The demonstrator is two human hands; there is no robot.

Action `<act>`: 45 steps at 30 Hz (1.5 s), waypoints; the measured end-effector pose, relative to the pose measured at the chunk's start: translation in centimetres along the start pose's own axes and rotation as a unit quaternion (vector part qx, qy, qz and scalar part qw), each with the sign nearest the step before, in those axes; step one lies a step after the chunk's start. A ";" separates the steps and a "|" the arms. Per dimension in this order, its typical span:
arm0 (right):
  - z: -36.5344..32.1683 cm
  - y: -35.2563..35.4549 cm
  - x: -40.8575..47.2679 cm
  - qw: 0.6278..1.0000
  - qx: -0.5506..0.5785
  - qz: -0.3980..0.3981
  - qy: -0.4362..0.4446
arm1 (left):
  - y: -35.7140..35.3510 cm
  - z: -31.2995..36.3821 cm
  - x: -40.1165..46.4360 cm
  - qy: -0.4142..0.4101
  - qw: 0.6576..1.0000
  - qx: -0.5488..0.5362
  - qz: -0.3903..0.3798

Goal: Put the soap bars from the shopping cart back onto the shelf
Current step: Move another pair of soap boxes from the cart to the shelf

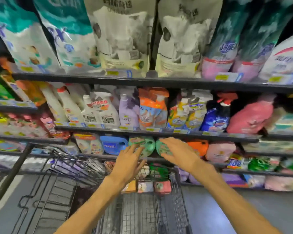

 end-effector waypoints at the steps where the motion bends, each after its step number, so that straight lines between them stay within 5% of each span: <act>1: 0.7 -1.5 -0.1 1.000 0.009 -0.015 -0.010 | -1.6 -0.4 -0.1 0.002 1.000 -0.005 -0.018; 17: 5.5 -25.7 -7.4 0.969 0.088 -0.178 -0.145 | -30.3 -7.8 -8.7 0.082 0.947 -0.027 -0.309; 25: 7.3 -34.5 -12.3 0.965 0.097 -0.181 -0.166 | -42.9 -11.1 -10.1 0.086 0.948 0.013 -0.307; 35: 7.9 -36.9 -11.4 0.969 0.053 -0.193 -0.146 | -44.1 -11.9 -10.4 0.069 0.957 0.011 -0.280; 42: 11.3 -40.3 -7.2 0.972 -0.082 -0.161 -0.151 | -41.4 -11.8 -12.6 0.045 0.963 0.017 -0.265; 45: 12.2 -42.2 -6.5 0.954 -0.136 -0.212 -0.162 | -40.3 -12.6 -14.3 0.064 0.957 0.006 -0.282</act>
Point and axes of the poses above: each hand's wrist, its own x-axis towards the middle knuckle, its own y-axis out of the back of the hand, z = x × y, the point moved 5 cm from there along x, towards the middle knuckle, and after that the axes turned 12 degrees about z, right-handed, at the moved point
